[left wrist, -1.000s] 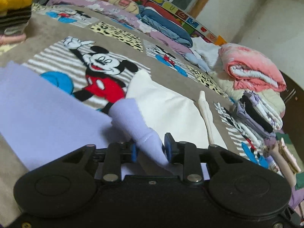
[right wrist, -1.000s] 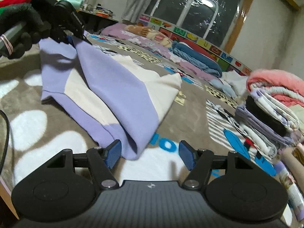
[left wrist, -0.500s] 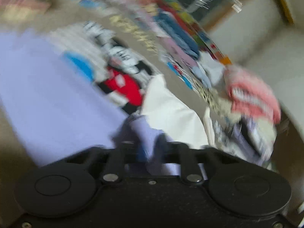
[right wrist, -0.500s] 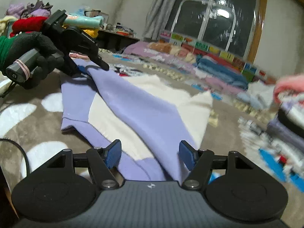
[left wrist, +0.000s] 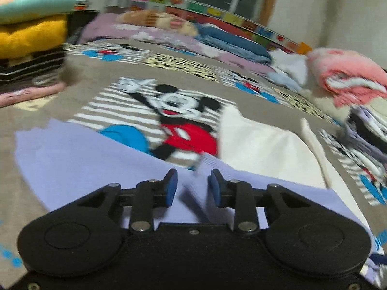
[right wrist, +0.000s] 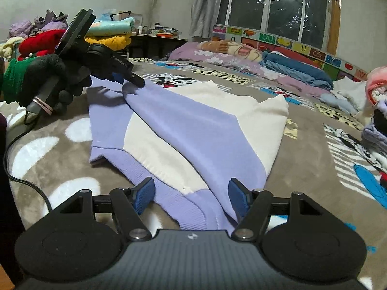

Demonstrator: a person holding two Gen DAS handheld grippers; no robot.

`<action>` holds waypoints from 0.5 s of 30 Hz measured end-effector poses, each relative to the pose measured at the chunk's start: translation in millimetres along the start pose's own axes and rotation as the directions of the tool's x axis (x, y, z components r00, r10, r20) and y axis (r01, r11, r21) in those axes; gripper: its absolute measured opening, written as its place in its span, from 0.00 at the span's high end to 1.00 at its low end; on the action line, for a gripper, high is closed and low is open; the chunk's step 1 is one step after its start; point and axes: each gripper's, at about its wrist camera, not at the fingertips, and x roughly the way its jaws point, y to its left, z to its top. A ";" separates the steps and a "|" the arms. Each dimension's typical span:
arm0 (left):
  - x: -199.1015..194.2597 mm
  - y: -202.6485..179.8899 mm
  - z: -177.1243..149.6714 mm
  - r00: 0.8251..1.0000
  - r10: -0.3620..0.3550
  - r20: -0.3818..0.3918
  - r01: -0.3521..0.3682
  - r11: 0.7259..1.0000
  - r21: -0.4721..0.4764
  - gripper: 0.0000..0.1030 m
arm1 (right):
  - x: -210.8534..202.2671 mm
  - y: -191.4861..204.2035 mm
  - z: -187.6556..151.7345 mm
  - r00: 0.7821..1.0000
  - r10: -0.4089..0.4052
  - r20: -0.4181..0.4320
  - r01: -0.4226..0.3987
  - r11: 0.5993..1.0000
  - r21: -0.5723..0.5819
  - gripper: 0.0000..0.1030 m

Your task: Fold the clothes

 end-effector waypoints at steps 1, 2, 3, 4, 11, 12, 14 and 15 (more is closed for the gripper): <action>-1.8 -0.3 2.2 1.000 0.006 0.006 -0.006 1.000 -0.004 0.72 | -0.7 -1.1 0.9 1.000 0.007 0.001 -0.007 1.000 0.002 0.34; -3.3 -3.7 5.7 1.000 -0.008 0.010 0.008 1.000 -0.002 0.72 | -1.9 -1.7 2.1 1.000 0.012 0.007 -0.012 1.000 0.003 0.34; -4.8 -7.5 10.1 1.000 -0.028 0.011 0.028 1.000 0.002 0.72 | -4.0 -1.8 3.2 1.000 0.015 0.020 -0.015 1.000 0.005 0.34; -4.2 -14.5 14.1 0.999 -0.050 0.006 0.050 0.999 0.014 0.72 | -5.5 -1.7 4.1 0.999 0.014 0.036 -0.014 1.000 0.005 0.34; 39.7 -104.1 41.8 0.967 -0.236 -0.094 0.247 0.960 0.134 0.69 | 8.6 -7.0 8.4 0.997 -0.003 0.080 -0.001 0.999 0.045 0.34; 50.0 -117.6 45.8 0.961 -0.255 -0.110 0.270 0.952 0.147 0.69 | 9.0 -8.4 7.7 0.997 0.002 0.079 -0.006 0.998 0.055 0.34; 73.2 -142.7 53.9 0.949 -0.283 -0.143 0.304 0.939 0.161 0.69 | 9.9 -11.0 6.3 0.997 0.012 0.076 -0.018 0.997 0.073 0.34; 85.0 -153.3 57.7 0.942 -0.296 -0.158 0.321 0.933 0.166 0.69 | 10.4 -12.4 5.6 0.997 0.017 0.075 -0.023 0.996 0.083 0.34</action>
